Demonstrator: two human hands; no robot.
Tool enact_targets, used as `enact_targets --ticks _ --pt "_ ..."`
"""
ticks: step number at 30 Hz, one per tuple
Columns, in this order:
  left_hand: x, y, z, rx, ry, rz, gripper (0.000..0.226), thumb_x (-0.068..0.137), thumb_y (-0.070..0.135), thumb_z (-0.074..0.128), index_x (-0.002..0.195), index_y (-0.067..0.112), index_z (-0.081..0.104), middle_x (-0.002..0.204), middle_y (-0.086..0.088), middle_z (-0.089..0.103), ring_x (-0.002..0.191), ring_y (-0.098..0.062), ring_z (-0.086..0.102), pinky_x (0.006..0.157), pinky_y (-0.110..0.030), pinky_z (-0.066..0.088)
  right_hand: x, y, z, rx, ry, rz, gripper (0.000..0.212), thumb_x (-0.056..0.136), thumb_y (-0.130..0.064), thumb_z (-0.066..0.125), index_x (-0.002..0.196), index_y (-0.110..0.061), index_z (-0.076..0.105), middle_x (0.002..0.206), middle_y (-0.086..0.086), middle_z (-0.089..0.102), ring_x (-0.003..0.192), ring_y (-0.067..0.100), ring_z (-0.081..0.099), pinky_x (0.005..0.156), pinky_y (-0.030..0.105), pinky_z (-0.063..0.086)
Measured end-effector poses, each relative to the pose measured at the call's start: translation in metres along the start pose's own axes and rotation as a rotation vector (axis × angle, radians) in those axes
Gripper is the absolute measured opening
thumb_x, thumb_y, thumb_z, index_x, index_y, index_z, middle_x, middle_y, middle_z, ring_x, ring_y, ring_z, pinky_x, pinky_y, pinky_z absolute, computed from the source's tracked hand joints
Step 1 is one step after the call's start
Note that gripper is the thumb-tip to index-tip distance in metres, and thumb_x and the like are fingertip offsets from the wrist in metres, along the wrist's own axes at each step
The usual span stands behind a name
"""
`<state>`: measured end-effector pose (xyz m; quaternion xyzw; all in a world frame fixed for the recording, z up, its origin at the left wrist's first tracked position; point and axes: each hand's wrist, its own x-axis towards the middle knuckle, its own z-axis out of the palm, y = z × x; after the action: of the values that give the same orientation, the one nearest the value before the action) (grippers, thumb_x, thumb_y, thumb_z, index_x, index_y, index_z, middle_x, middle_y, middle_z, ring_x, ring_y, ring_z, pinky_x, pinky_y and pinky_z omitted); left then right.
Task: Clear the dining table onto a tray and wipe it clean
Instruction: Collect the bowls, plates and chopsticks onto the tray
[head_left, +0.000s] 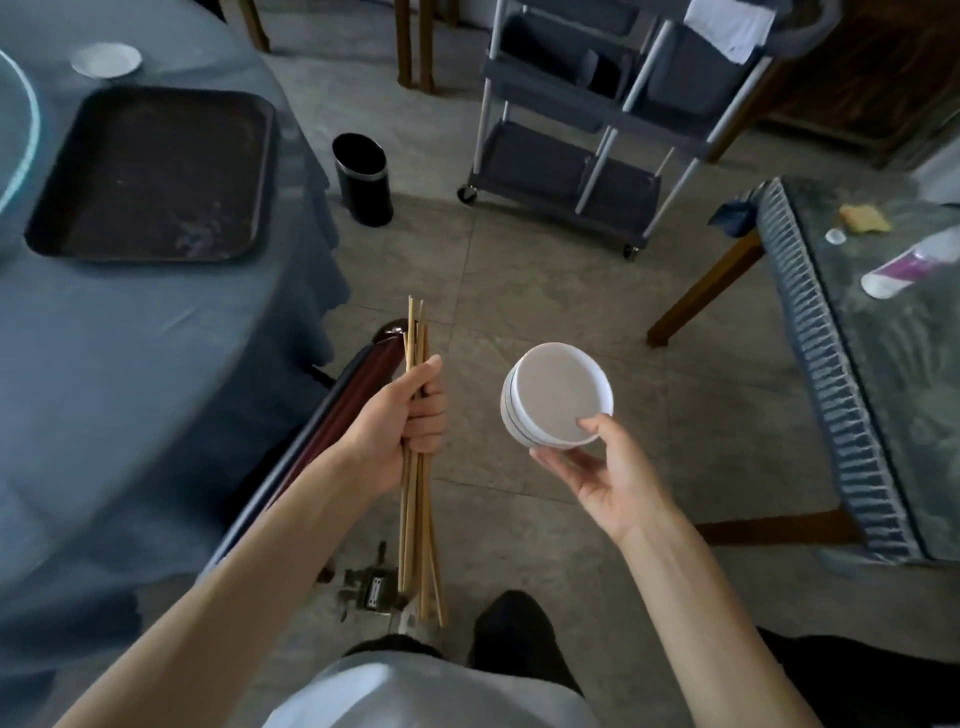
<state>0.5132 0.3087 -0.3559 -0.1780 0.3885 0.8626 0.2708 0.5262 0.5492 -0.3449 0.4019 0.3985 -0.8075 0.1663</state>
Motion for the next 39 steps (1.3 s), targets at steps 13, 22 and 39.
enact_targets --ticks 13,22,39 --pt "0.165 0.106 0.020 -0.239 0.261 0.296 0.035 0.101 0.034 0.053 0.072 0.026 0.034 0.064 0.009 0.015 0.043 -0.004 0.020 0.035 -0.017 0.025 0.203 -0.158 0.123 -0.355 -0.220 0.077 0.036 0.091 -0.004 0.057 0.125 -0.012 0.063 0.128 0.018 0.059 0.117 0.035 0.063 0.069 0.040 0.063" --pt "0.196 0.155 -0.004 -0.536 0.487 0.511 0.037 0.100 0.032 0.053 0.068 0.025 0.038 0.056 0.012 0.022 0.039 -0.003 0.023 0.034 -0.016 0.025 0.283 -0.191 0.253 -0.636 -0.367 0.254 0.029 0.092 -0.007 0.058 0.119 -0.008 0.064 0.120 0.022 0.062 0.108 0.035 0.066 0.065 0.038 0.063" --pt "0.195 0.285 -0.182 -1.071 0.753 0.862 0.051 0.102 0.034 0.050 0.053 0.022 0.041 0.047 0.010 0.023 0.031 -0.004 0.024 0.029 -0.016 0.021 0.349 -0.043 0.563 -1.275 -0.829 0.427 0.044 0.096 -0.006 0.051 0.131 -0.029 0.063 0.133 0.013 0.063 0.118 0.033 0.064 0.077 0.042 0.064"
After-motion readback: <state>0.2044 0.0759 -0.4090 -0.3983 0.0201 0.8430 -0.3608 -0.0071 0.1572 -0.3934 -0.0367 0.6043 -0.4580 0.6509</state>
